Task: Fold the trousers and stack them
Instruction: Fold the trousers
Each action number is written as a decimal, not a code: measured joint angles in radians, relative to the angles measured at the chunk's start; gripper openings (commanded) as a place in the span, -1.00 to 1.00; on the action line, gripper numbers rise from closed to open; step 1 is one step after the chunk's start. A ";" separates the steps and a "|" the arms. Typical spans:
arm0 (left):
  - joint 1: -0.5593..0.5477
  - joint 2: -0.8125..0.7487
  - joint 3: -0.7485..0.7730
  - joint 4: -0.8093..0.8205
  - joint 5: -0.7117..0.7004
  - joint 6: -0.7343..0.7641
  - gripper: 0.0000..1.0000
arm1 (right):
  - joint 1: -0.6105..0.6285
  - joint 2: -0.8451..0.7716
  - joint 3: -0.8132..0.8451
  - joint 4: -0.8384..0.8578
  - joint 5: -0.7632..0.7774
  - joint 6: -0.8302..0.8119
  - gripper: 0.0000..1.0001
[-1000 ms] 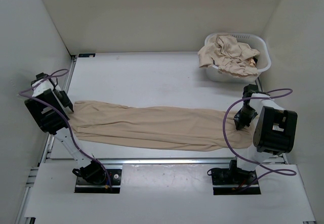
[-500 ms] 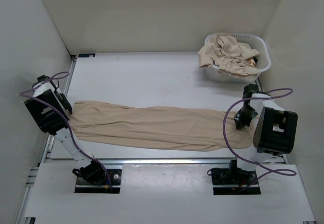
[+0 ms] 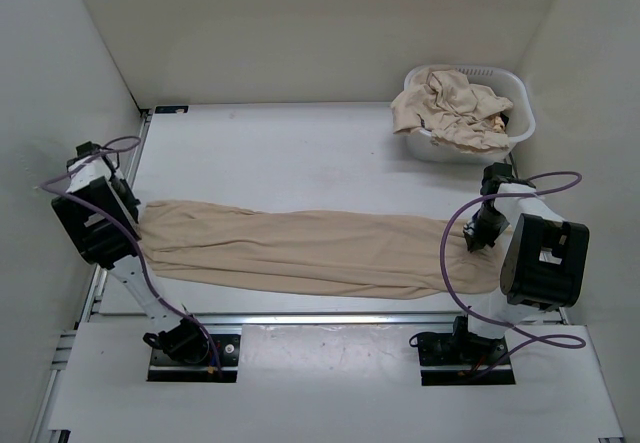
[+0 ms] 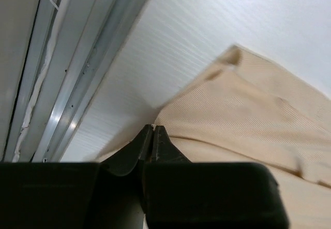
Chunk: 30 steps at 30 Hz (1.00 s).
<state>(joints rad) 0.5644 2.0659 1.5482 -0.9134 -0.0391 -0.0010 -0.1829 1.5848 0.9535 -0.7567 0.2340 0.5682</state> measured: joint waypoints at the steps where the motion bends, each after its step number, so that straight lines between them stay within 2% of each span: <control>1: -0.008 -0.015 0.002 -0.002 -0.002 0.000 -0.72 | 0.000 0.000 0.000 0.000 0.000 0.000 -0.81; 8: -0.060 -0.132 0.063 -0.029 -0.002 0.000 -0.72 | 0.000 0.000 0.000 0.000 0.000 0.000 -0.81; 14: -0.067 -0.126 0.128 -0.039 -0.005 0.000 -0.72 | 0.000 0.000 0.000 0.001 0.004 0.000 -0.81; 16: -0.067 -0.101 0.164 -0.043 -0.007 0.000 -0.61 | 0.000 0.000 0.000 0.000 0.007 0.000 -0.81; 17: -0.067 -0.082 0.183 -0.043 -0.008 0.000 -0.46 | -0.001 0.000 0.000 0.001 0.008 0.000 -0.81; 18: -0.067 -0.063 0.199 -0.043 -0.009 0.004 -0.46 | -0.002 0.000 0.000 0.001 0.008 0.000 -0.81; 21: -0.067 0.018 0.249 -0.043 -0.002 0.002 -0.11 | -0.007 0.000 0.001 0.003 0.006 -0.009 -0.44; 22: -0.067 0.047 0.262 -0.042 0.001 0.004 0.05 | -0.008 0.000 0.003 0.003 0.002 -0.017 -0.14; 24: -0.067 0.105 0.282 -0.044 0.004 0.003 0.15 | -0.008 -0.001 0.019 0.002 -0.012 -0.037 0.08; 25: -0.067 0.127 0.288 -0.045 0.004 0.003 0.20 | -0.009 -0.004 0.033 0.000 -0.019 -0.049 0.27; 27: -0.067 0.161 0.291 -0.048 0.001 0.002 0.36 | -0.010 -0.031 0.060 -0.005 -0.021 -0.067 0.50; 30: -0.067 0.170 0.283 -0.055 -0.009 0.000 0.42 | -0.010 -0.151 0.086 -0.054 -0.005 -0.076 0.59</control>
<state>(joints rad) 0.4976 2.2356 1.8309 -0.9688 -0.0483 -0.0006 -0.1925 1.4342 1.0397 -0.8108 0.2295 0.4927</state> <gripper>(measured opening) 0.698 0.784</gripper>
